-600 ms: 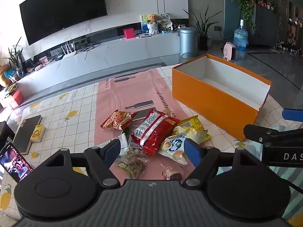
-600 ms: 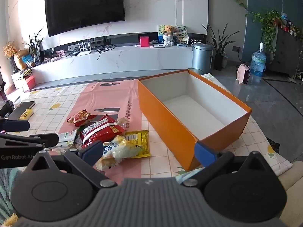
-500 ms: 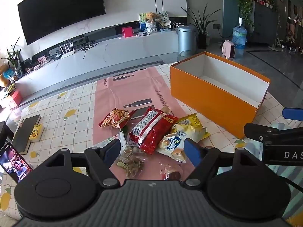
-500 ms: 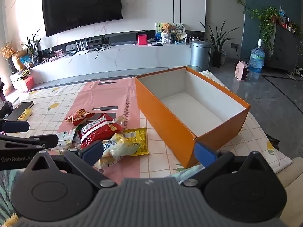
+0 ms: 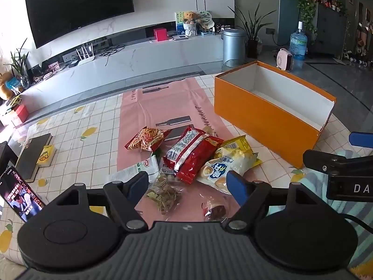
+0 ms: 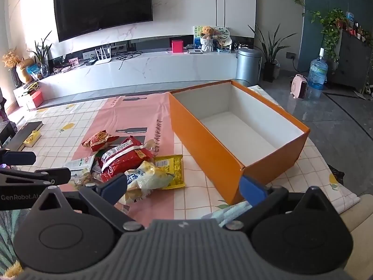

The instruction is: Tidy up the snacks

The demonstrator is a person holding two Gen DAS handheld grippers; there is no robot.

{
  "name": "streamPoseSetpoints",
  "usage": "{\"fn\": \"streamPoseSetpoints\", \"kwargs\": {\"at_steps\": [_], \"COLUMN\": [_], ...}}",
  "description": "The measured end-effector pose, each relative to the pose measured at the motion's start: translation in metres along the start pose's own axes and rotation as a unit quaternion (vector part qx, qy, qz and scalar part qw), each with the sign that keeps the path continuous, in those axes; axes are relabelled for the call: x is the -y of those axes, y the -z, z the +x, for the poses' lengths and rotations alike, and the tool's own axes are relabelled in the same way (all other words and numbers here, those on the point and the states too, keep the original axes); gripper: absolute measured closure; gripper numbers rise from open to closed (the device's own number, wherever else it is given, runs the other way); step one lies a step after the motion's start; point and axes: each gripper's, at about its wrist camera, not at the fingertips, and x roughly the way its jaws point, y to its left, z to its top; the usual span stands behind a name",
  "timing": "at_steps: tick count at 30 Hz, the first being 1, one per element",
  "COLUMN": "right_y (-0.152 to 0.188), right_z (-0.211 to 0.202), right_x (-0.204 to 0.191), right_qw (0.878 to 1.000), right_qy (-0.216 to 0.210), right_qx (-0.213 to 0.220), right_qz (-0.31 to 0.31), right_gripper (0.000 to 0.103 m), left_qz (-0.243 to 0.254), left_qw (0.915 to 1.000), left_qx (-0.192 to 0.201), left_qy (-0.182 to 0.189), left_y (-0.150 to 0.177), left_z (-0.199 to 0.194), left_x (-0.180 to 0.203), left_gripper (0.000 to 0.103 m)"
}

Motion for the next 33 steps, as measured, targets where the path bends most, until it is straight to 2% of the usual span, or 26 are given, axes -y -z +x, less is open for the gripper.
{"fn": "streamPoseSetpoints", "kwargs": {"at_steps": [11, 22, 33], "right_y": [-0.002, -0.004, -0.005], "right_z": [0.005, 0.007, 0.012], "right_x": [-0.001, -0.013, -0.008], "right_qw": [1.000, 1.000, 1.000], "right_qy": [0.008, 0.021, 0.010], "right_qx": [-0.008, -0.007, -0.013], "right_qz": [0.011, 0.004, 0.006], "right_gripper": [0.004, 0.004, 0.004], "left_qz": [-0.018, -0.014, -0.029], "left_qw": [0.9998, 0.9998, 0.9996], "left_qx": [-0.001, -0.002, -0.003], "left_qy": [0.009, 0.013, 0.002], "left_y": [0.001, -0.001, -0.001], "left_z": [0.003, 0.006, 0.007], "left_x": [-0.010, -0.013, -0.018], "left_gripper": [0.014, 0.014, 0.014]}}
